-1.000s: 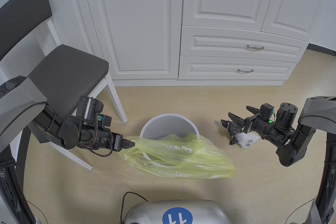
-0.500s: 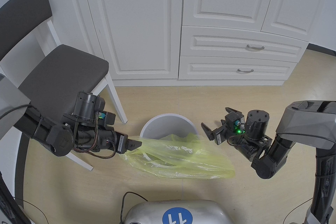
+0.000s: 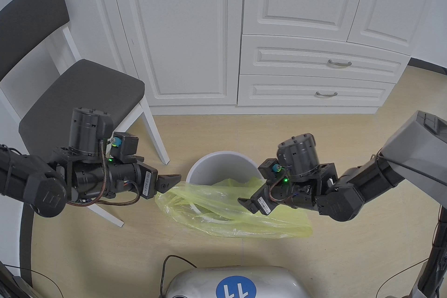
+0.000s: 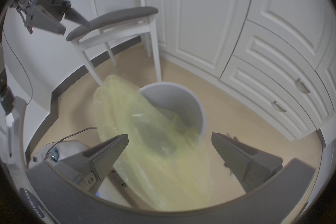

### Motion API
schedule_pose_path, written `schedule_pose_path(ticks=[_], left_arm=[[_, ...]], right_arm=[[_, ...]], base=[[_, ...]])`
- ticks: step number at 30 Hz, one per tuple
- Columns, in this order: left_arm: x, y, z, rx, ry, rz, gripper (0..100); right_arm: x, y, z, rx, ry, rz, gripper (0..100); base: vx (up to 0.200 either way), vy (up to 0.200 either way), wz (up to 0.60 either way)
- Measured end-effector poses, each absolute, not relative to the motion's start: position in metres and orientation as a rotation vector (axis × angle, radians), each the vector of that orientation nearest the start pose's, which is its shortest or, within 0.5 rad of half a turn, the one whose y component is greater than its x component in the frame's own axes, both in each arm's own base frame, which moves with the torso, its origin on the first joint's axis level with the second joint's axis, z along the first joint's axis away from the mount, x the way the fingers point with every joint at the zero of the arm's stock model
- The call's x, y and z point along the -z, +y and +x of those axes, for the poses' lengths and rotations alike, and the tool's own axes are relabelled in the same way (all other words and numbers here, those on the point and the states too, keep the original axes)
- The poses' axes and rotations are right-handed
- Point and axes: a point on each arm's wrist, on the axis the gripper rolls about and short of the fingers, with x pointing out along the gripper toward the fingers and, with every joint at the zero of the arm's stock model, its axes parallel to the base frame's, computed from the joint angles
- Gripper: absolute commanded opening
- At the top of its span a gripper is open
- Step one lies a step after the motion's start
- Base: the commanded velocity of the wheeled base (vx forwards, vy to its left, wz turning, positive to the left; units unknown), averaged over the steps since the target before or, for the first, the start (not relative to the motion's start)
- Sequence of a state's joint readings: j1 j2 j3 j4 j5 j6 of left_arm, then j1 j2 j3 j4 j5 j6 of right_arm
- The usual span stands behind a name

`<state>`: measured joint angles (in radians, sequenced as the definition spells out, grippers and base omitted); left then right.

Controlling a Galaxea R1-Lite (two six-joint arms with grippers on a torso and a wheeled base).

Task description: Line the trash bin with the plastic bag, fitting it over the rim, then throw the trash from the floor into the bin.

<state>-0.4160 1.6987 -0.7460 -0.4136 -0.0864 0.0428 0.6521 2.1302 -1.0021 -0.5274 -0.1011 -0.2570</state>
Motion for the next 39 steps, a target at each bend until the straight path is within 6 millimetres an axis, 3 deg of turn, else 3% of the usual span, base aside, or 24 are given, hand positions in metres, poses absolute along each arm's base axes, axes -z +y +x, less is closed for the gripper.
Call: schedule_pose_path(ticks=[6,14,21,32,39], left_arm=[[-0.161,-0.103,0.256,0.462,0.447,0.140,100],[-0.162,-0.078,0.270,0.368,0.366,0.128,100],[-0.158,-0.074,0.273,0.355,0.381,0.126,100],[-0.154,-0.071,0.278,0.343,0.395,0.128,100],[-0.151,-0.072,0.280,0.346,0.404,0.140,100]], right_arm=[[-0.086,0.266,0.302,-0.676,0.614,-0.506,100],[-0.077,0.296,0.299,-0.734,0.646,-0.517,100],[-0.076,0.298,0.311,-0.718,0.695,-0.530,100],[-0.065,0.267,0.340,-0.656,0.742,-0.563,100],[-0.054,0.261,0.342,-0.737,0.768,-0.569,100]], base=[[0.000,0.000,0.00],[0.000,0.000,0.00],[0.000,0.000,0.00],[0.000,0.000,0.00],[0.000,0.000,0.00]])
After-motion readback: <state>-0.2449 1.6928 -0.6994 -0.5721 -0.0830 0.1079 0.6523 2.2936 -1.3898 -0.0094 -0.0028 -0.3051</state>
